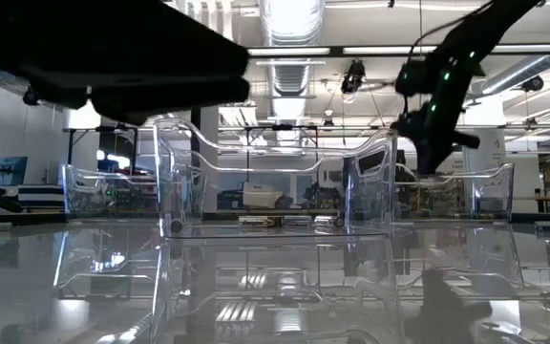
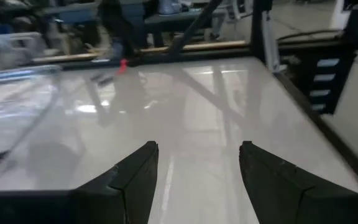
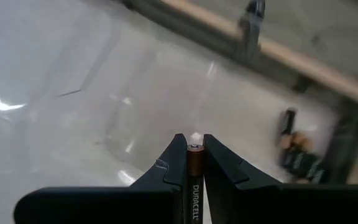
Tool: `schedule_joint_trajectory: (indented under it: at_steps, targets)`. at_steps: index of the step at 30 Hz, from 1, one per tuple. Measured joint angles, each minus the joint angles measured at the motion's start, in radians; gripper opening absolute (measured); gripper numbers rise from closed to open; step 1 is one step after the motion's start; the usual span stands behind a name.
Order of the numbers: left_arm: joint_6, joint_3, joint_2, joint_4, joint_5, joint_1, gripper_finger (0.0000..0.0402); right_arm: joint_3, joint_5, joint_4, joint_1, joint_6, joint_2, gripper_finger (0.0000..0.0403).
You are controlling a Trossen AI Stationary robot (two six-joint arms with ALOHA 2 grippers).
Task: Sort batteries
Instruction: Put the black battery into the top right transparent bin
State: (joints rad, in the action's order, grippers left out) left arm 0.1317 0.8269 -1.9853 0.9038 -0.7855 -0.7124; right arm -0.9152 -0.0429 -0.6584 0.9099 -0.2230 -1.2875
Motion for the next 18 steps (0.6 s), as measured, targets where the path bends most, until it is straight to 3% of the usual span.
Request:
schedule_joint_trajectory:
  at_steps: [3,10,18]
  targets:
    - [-0.020,-0.027,0.029,0.026,-0.065,-0.007,0.0204,-0.007,0.010,0.040,0.036,-0.053,-0.101,0.0024]
    - [-0.105,-0.051,0.081,0.035,-0.069,-0.024,0.0204,-0.089,0.018,0.067,0.095,-0.120,-0.280,0.0024]
    - [-0.175,-0.030,0.090,0.031,-0.070,-0.032,0.0204,-0.119,0.017,0.106,0.137,-0.155,-0.394,0.0024]
